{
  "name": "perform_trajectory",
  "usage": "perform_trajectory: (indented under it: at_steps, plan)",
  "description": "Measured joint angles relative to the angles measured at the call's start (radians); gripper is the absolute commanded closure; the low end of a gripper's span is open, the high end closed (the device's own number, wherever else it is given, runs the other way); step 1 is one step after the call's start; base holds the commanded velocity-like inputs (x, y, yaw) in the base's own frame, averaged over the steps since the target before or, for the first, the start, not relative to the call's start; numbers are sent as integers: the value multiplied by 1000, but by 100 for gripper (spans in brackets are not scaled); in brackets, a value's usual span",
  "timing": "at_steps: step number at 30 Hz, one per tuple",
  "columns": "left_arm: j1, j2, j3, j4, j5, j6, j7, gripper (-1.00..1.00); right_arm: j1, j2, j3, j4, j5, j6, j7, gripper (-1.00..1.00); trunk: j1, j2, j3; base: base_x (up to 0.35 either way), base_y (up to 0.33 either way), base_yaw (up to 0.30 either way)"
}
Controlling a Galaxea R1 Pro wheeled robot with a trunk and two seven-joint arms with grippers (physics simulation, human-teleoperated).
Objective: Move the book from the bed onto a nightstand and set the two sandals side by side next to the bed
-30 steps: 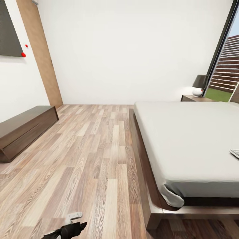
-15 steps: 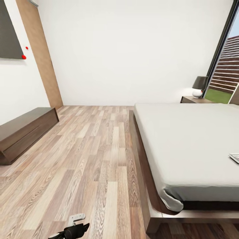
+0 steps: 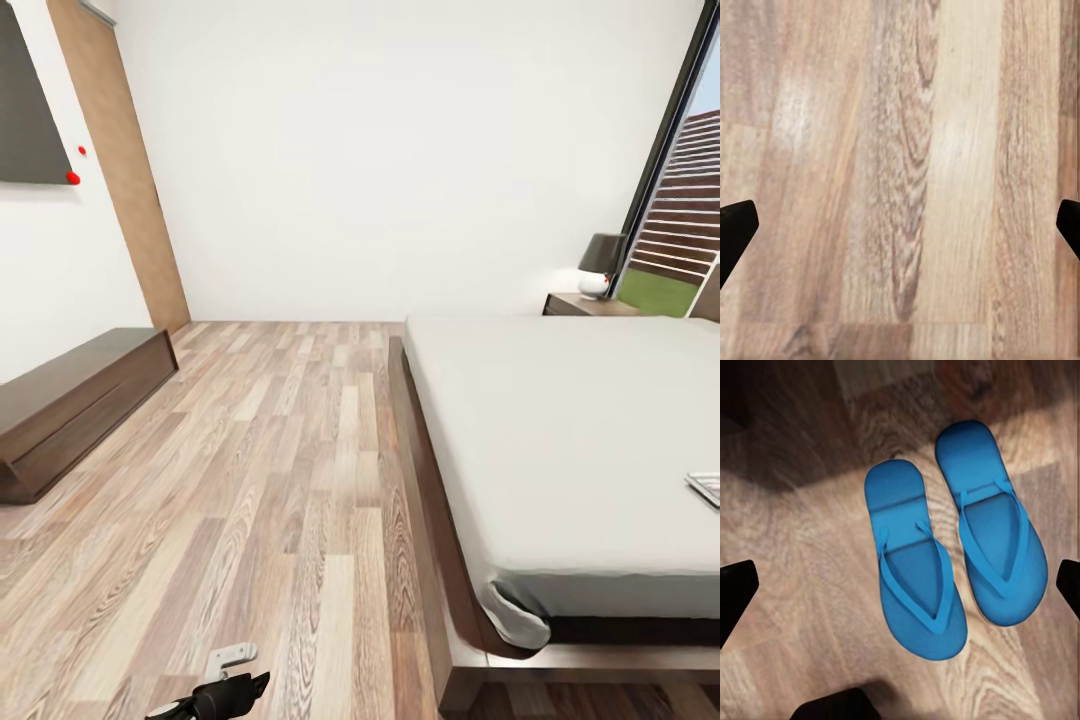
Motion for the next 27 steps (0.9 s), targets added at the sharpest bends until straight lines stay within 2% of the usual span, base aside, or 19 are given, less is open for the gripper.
perform_trajectory:
  at_steps: [7,15,27]
  plan:
    - [0,-1,-1,0,2,1,-1,-100,0,0,0,0,1,0,0,-100,-27,49,22,0,0,0]
    - [0,-17,2,0,3,1,-1,-100,0,1,0,0,2,0,0,-100,-58,105,47,0,0,0]
    - [0,-18,3,0,3,1,-1,-100,0,1,0,0,2,0,0,-100,-104,189,85,0,0,0]
